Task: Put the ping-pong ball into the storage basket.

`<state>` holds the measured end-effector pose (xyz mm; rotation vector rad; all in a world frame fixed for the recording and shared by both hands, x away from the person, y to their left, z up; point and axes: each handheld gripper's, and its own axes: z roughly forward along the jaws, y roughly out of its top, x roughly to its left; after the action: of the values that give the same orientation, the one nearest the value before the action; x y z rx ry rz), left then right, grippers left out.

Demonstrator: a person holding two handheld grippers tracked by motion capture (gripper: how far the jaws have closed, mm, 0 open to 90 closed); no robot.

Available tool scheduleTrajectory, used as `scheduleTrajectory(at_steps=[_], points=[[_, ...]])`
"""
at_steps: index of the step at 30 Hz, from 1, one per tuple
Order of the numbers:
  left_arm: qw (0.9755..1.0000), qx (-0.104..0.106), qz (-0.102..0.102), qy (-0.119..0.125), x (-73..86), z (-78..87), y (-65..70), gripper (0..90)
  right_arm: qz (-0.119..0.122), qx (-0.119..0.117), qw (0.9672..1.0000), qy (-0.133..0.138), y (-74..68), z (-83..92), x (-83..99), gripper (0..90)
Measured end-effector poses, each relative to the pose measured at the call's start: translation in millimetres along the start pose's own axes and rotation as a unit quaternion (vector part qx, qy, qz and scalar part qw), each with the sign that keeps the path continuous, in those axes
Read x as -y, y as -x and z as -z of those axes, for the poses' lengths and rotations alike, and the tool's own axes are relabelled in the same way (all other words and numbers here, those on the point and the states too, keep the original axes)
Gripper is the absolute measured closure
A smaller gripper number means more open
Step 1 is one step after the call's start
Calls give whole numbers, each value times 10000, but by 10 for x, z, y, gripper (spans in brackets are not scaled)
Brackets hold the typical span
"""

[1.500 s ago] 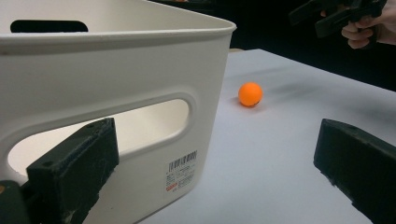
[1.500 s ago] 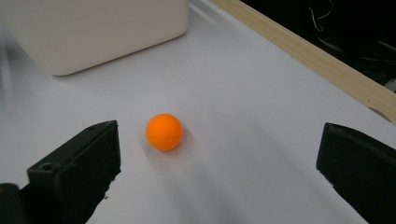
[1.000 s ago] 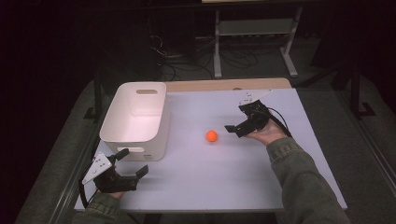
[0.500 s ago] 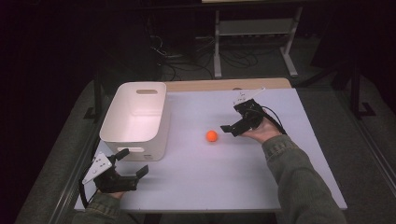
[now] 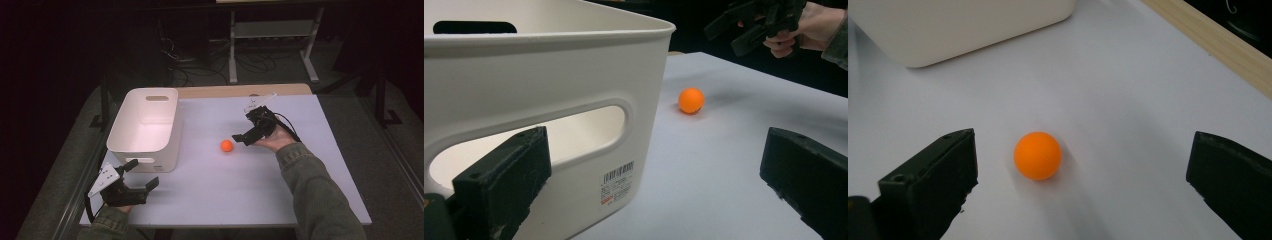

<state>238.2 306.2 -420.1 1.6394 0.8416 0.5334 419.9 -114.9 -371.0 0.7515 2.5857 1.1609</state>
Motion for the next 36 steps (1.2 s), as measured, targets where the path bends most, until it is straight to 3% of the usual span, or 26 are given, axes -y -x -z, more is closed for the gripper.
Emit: scheduleTrajectory(at_steps=[26, 36], points=[[10000, 13, 6, 2, 0, -2, 1, 0, 201, -308, 9984, -434, -22, -334, -173, 0], [10000, 17, 9, -7, 2, -6, 0, 0, 228, -401, 9969, -634, -23, -467, -146, 0]])
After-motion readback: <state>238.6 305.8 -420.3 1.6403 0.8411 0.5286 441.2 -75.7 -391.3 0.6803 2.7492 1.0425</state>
